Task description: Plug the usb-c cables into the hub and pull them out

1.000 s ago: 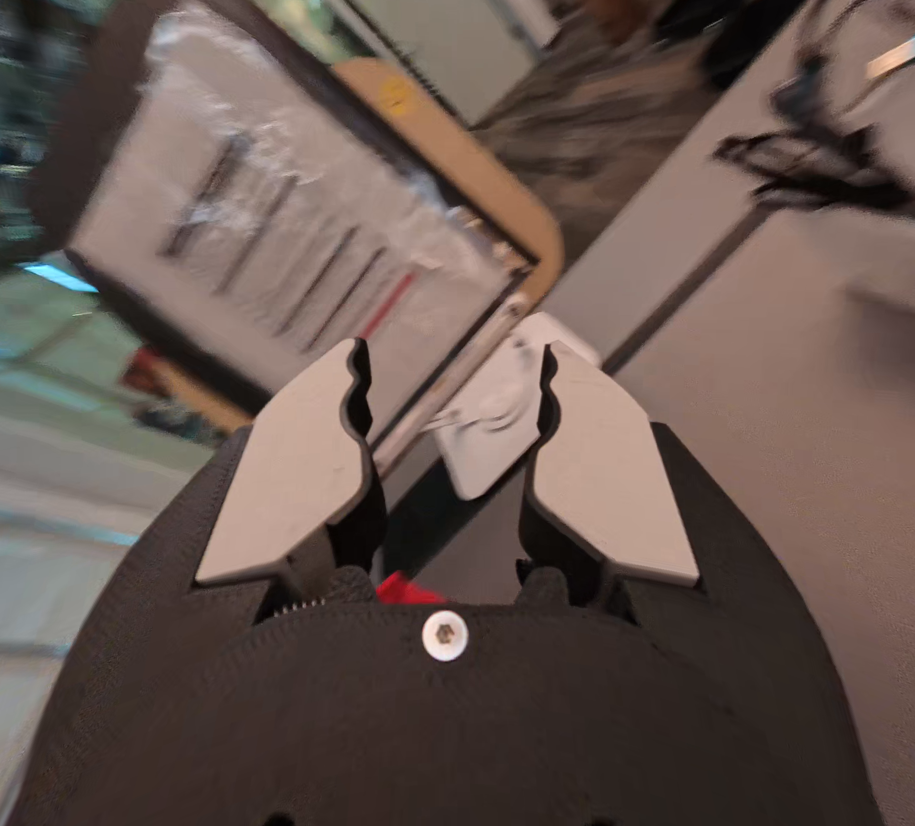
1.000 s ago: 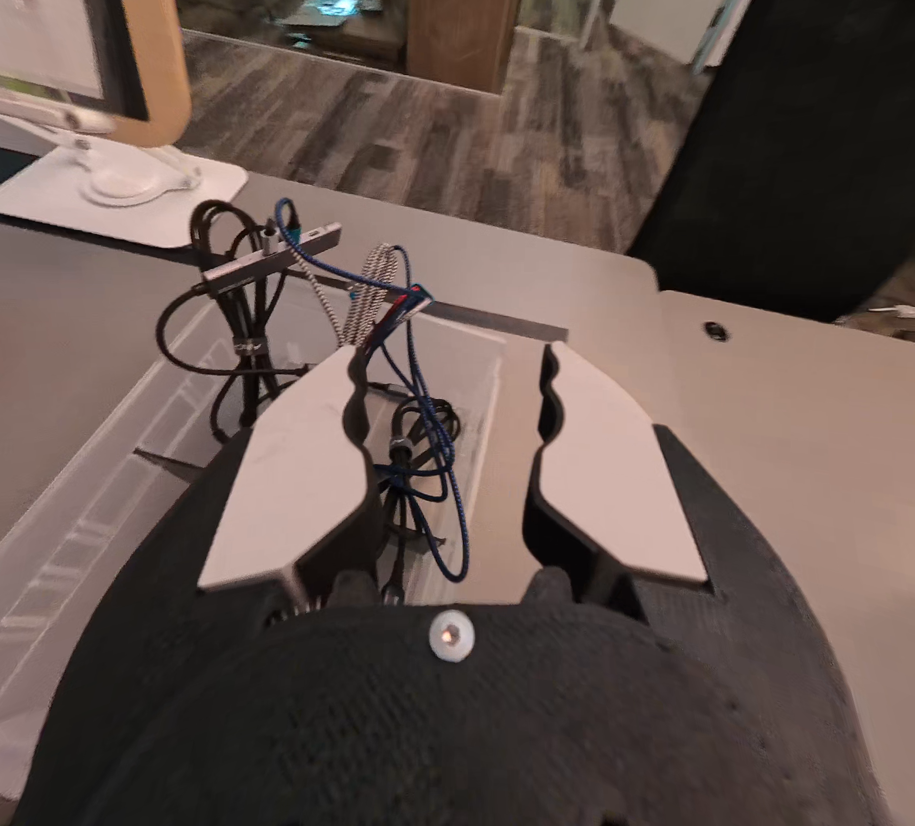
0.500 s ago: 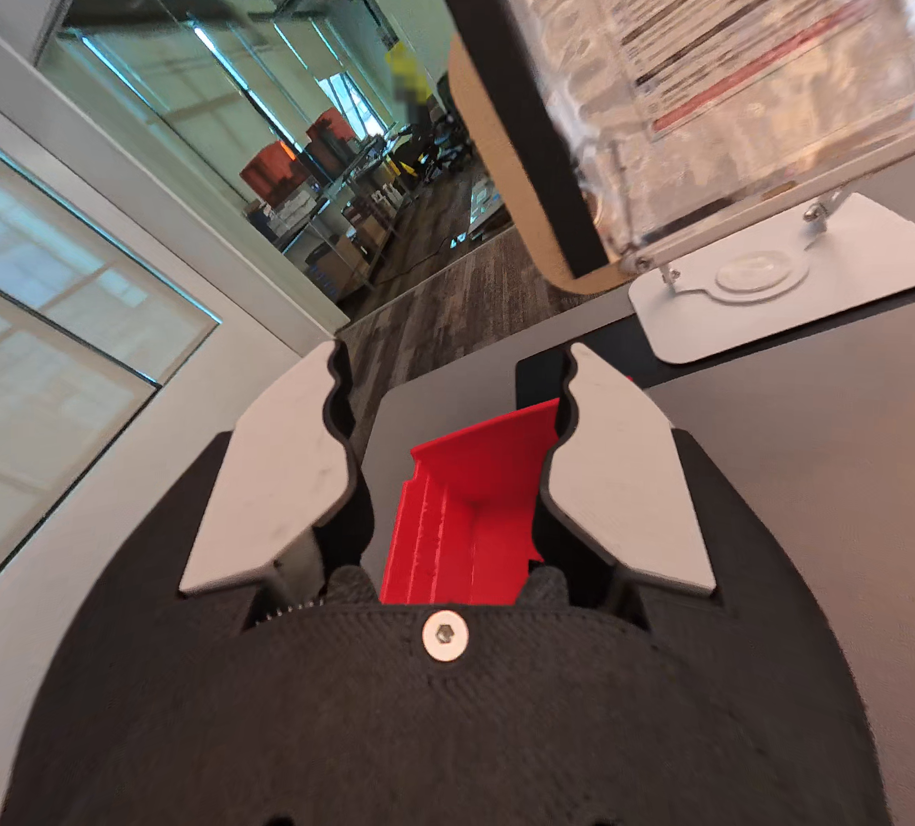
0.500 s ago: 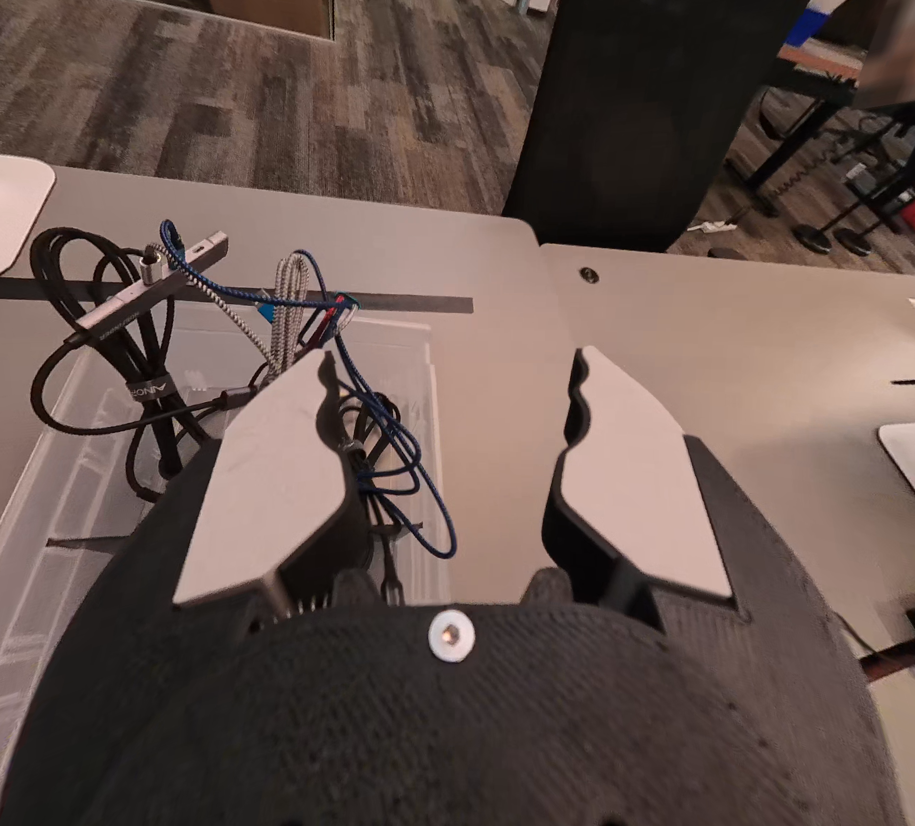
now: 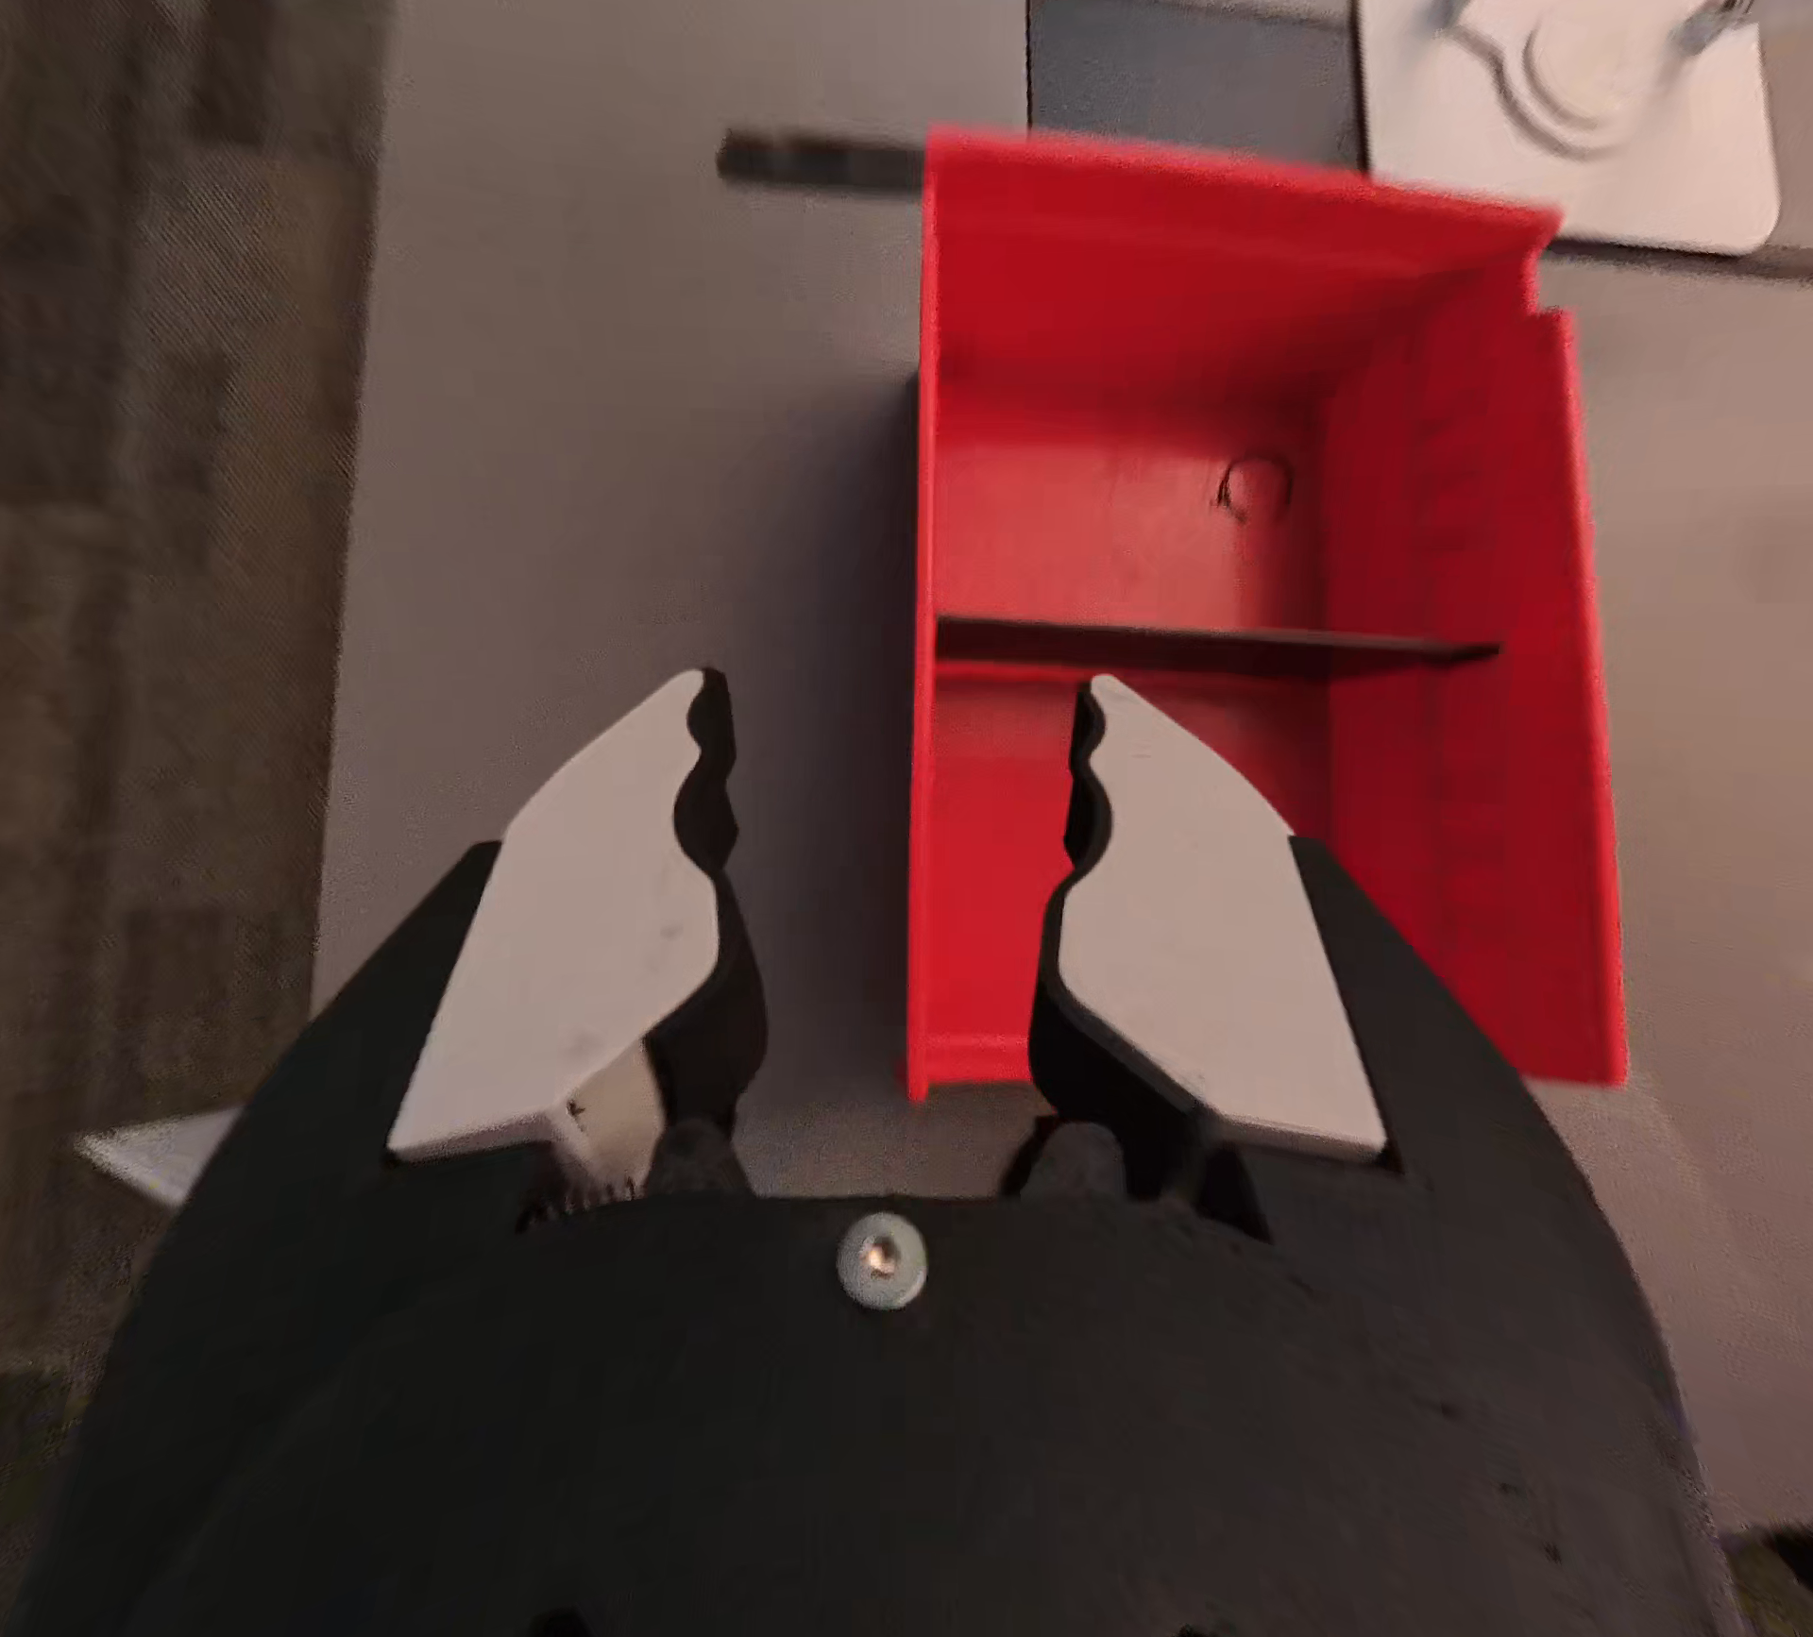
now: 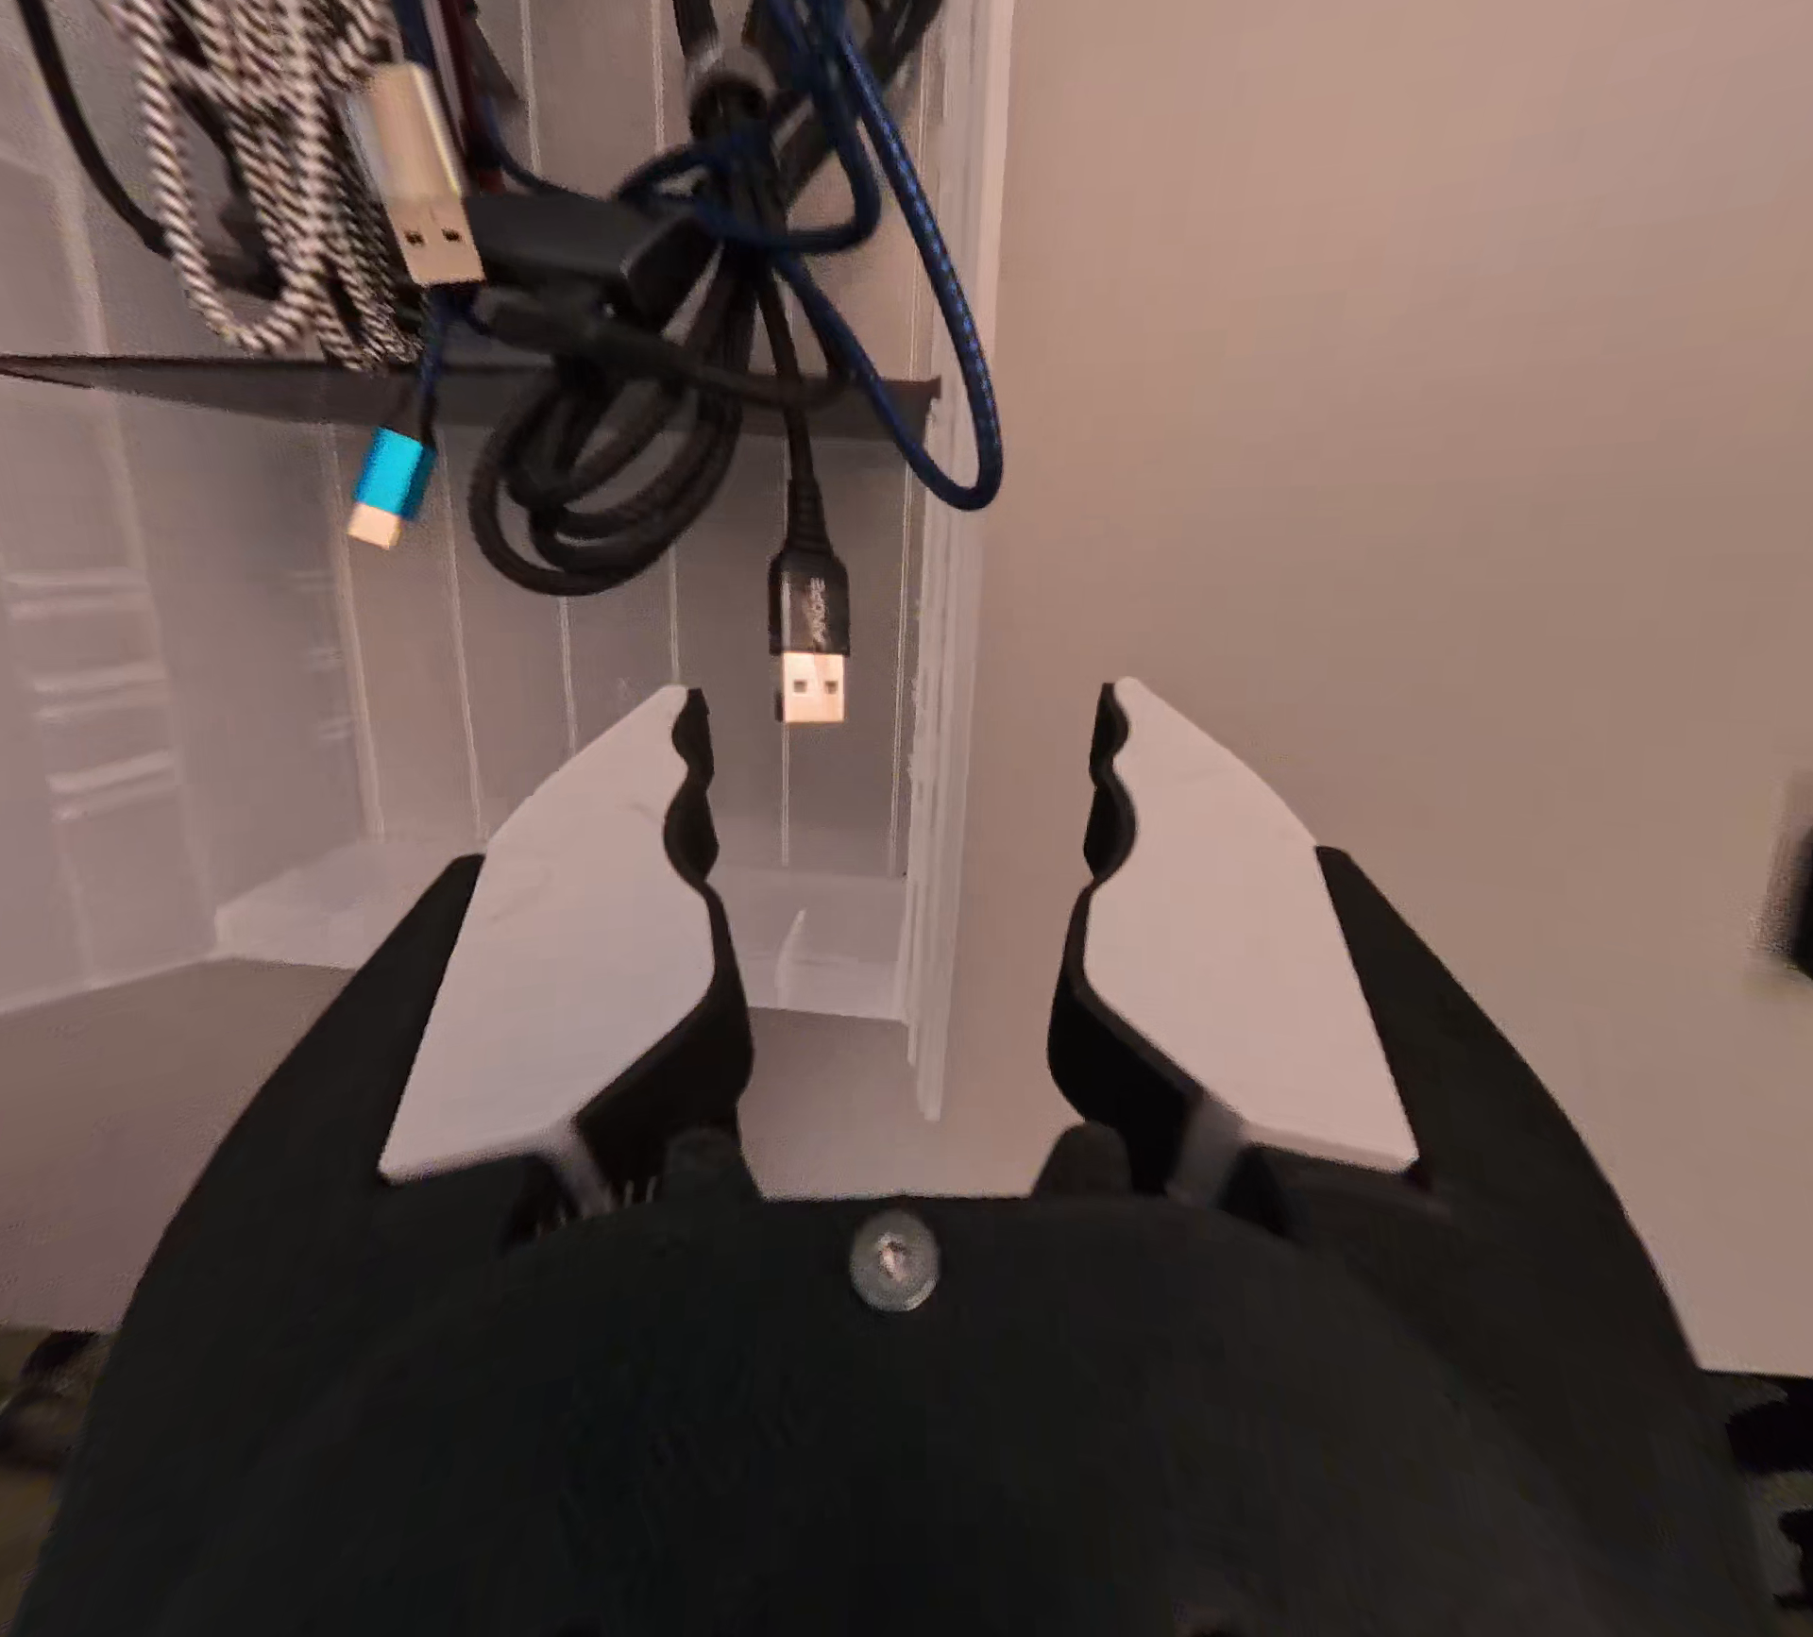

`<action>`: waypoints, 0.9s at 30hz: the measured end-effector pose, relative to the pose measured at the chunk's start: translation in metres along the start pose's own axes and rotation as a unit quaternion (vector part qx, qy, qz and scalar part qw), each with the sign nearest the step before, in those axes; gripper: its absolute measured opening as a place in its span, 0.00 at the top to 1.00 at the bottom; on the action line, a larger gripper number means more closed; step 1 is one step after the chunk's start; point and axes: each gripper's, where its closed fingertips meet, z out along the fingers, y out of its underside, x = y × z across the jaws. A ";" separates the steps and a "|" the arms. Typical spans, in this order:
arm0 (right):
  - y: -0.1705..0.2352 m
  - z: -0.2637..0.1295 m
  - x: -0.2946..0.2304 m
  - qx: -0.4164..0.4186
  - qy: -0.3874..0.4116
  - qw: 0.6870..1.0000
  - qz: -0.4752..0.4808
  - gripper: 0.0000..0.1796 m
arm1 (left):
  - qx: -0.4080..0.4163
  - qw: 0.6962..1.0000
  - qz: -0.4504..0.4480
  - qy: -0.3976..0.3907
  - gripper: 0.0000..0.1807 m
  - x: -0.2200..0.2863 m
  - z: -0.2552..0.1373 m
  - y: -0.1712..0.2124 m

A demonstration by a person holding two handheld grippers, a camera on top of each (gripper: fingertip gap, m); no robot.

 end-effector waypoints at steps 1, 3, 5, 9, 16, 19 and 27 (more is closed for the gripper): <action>0.003 0.005 0.000 -0.009 -0.007 1.000 0.000 0.59 | -0.022 1.000 -0.005 0.006 0.63 -0.004 0.003 0.010; 0.006 0.016 -0.002 -0.027 -0.032 0.999 0.001 0.64 | -0.053 0.998 -0.007 0.014 0.65 -0.009 0.012 0.023; 0.012 0.028 -0.005 -0.054 -0.055 0.997 0.006 0.68 | -0.080 0.996 -0.012 0.033 0.68 -0.005 0.021 0.033; 0.022 0.043 -0.006 -0.099 -0.087 0.991 0.011 0.87 | -0.166 0.985 0.003 0.044 0.65 -0.001 0.043 0.064; 0.032 0.045 -0.011 -0.144 -0.063 0.986 -0.059 0.94 | -0.292 0.954 0.005 0.072 0.70 0.004 0.071 0.105; 0.037 0.045 -0.027 -0.176 -0.068 0.978 -0.085 0.93 | -0.330 0.941 -0.008 0.071 0.76 0.004 0.079 0.114; 0.045 0.046 -0.068 -0.239 -0.083 0.962 -0.100 0.93 | -0.395 0.915 0.083 0.022 0.98 0.023 0.083 0.122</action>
